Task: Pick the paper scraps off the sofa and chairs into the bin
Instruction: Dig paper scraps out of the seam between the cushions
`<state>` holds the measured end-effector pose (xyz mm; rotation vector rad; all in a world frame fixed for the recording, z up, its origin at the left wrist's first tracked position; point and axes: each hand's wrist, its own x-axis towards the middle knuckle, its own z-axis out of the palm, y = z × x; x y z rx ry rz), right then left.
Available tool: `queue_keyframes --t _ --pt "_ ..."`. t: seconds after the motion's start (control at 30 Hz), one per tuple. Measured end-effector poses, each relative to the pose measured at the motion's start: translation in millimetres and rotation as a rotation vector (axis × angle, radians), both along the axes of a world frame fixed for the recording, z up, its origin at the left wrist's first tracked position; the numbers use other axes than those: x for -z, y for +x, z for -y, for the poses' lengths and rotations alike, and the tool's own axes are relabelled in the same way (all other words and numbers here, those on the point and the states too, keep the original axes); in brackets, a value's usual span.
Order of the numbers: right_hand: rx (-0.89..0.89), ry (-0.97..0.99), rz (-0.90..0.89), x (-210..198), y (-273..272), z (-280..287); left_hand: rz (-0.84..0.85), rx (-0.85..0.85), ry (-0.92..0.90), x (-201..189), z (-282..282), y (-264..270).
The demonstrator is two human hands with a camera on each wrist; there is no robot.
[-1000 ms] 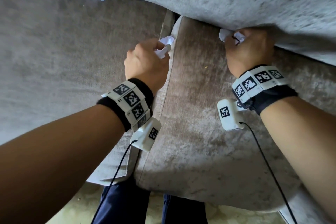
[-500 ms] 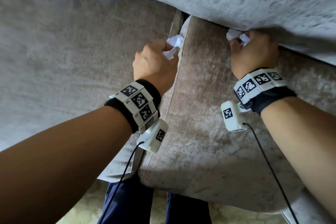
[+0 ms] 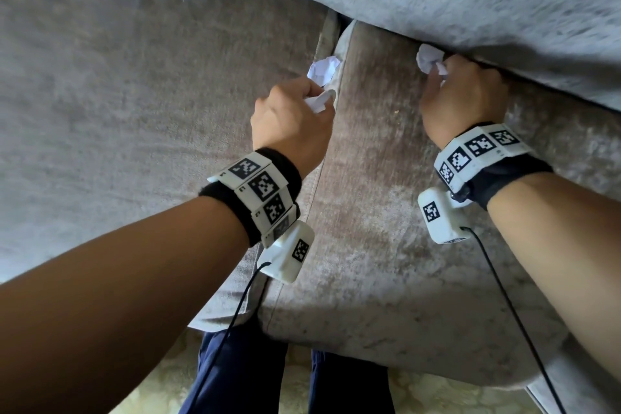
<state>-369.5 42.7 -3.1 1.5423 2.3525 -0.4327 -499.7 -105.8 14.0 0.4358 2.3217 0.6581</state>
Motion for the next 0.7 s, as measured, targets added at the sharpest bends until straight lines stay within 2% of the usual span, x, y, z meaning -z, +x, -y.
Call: queue_keyframes --t 0.23,0.37,0.57,0.7 --pt "0.025 0.003 -0.008 -6.5 1.0 12.7 -0.012 0.024 0.003 -3.2 7.7 5.4" --pt "0.073 -0.038 -0.087 -31.8 4.9 27.1 -0.011 0.039 0.0 -18.5 12.4 5.1" --pt "0.092 -0.095 -0.227 -106.2 10.8 51.4 0.009 0.064 -0.004 -85.6 17.0 -2.0" --pt "0.022 -0.057 -0.166 -182.7 6.8 63.9 0.02 0.107 0.025 -150.6 23.0 -7.4"
